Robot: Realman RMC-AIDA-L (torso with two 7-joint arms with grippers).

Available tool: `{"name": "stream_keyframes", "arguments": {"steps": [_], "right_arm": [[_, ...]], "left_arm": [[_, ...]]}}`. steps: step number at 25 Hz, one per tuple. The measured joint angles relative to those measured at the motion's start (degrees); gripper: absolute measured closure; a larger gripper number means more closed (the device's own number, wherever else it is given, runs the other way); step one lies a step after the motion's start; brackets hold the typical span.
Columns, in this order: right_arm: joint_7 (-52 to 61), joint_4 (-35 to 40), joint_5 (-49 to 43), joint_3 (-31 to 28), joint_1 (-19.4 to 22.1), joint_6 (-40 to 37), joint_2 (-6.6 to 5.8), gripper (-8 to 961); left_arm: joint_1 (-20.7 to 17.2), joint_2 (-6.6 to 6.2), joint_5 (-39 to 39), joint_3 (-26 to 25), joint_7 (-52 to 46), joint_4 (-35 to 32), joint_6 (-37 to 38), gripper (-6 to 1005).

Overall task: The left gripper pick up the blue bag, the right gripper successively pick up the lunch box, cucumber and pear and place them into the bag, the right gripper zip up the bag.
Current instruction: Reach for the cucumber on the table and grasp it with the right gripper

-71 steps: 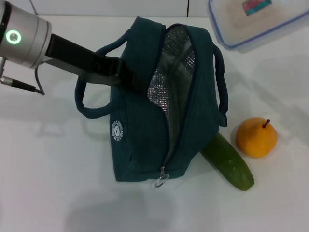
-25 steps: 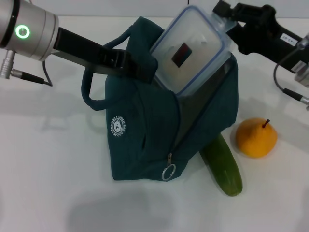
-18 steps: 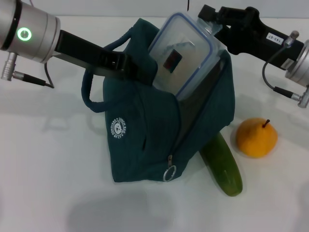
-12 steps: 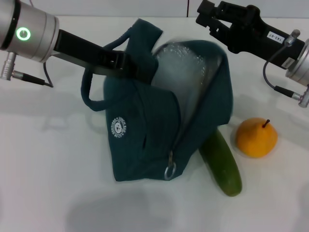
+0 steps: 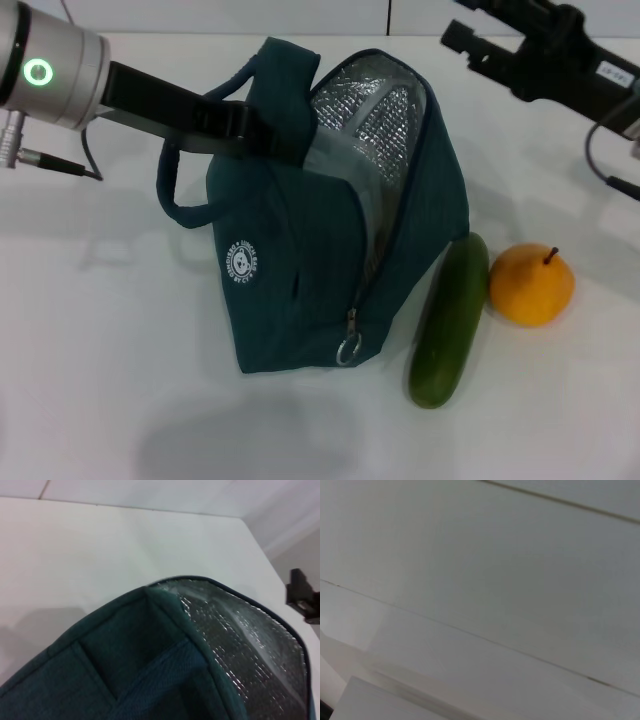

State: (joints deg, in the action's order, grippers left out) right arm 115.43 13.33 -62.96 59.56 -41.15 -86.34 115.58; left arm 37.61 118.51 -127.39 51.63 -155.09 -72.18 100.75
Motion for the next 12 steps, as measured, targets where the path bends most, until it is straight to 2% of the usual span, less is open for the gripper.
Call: {"name": "stream_keyframes", "arguments": {"steps": [5, 8, 12], "right_arm": [[-1.8, 4.7, -0.3, 0.3, 3.2, -0.3, -1.19, 273], [-3.9, 6.2, -0.8, 0.6, 4.0, -1.0, -2.71, 246], [-7.4, 9.1, -5.2, 0.6, 4.3, -2.2, -5.15, 228]], "left_arm": [[-0.2, -0.1, -0.1, -2.3, 1.4, 1.6, -0.2, 948], [-2.4, -0.49, -0.2, -5.5, 3.3, 2.2, -1.6, 948], [-4.0, -0.92, -0.2, -6.9, 4.0, 2.8, -3.6, 948]]}}
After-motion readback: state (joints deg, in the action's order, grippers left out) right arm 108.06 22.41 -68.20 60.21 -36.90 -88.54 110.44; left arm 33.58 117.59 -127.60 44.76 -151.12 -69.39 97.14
